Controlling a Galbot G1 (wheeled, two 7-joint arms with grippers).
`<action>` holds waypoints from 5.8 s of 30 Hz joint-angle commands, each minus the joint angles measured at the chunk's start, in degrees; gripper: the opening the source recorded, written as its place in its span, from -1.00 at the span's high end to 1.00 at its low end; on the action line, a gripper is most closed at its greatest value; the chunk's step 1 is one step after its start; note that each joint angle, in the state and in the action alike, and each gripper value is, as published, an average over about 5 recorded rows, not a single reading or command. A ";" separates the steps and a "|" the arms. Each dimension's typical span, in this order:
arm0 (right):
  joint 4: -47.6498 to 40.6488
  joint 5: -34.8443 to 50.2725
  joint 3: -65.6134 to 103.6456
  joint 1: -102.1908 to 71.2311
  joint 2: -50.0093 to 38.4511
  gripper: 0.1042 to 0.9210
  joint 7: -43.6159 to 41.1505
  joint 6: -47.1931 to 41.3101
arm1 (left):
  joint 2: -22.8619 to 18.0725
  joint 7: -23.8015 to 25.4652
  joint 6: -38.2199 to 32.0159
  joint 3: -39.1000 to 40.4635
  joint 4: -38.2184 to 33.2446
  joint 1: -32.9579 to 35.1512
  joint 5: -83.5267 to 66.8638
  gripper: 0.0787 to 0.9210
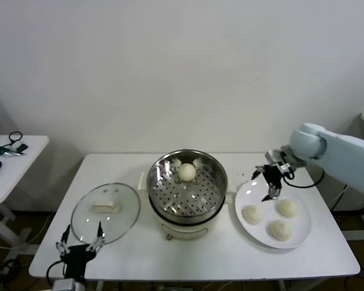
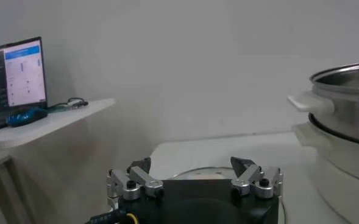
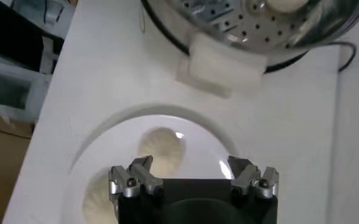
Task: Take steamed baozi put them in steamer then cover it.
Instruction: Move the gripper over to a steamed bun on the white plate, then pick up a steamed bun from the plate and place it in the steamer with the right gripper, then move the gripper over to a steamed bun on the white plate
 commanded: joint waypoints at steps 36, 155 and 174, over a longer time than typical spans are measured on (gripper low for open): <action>-13.57 -4.85 8.97 -14.82 9.64 -0.67 1.35 -1.15 | -0.54 -0.43 0.01 0.07 1.68 -0.19 0.28 -0.77; 4.57 27.09 -26.00 34.59 17.67 -0.76 0.52 -4.81 | -1.54 -2.67 1.34 3.28 -2.61 1.64 3.32 -0.77; 6.81 0.72 -14.02 9.78 -6.70 -0.76 -0.19 -2.81 | -1.74 -2.37 -0.02 2.19 -3.12 3.10 2.67 -0.77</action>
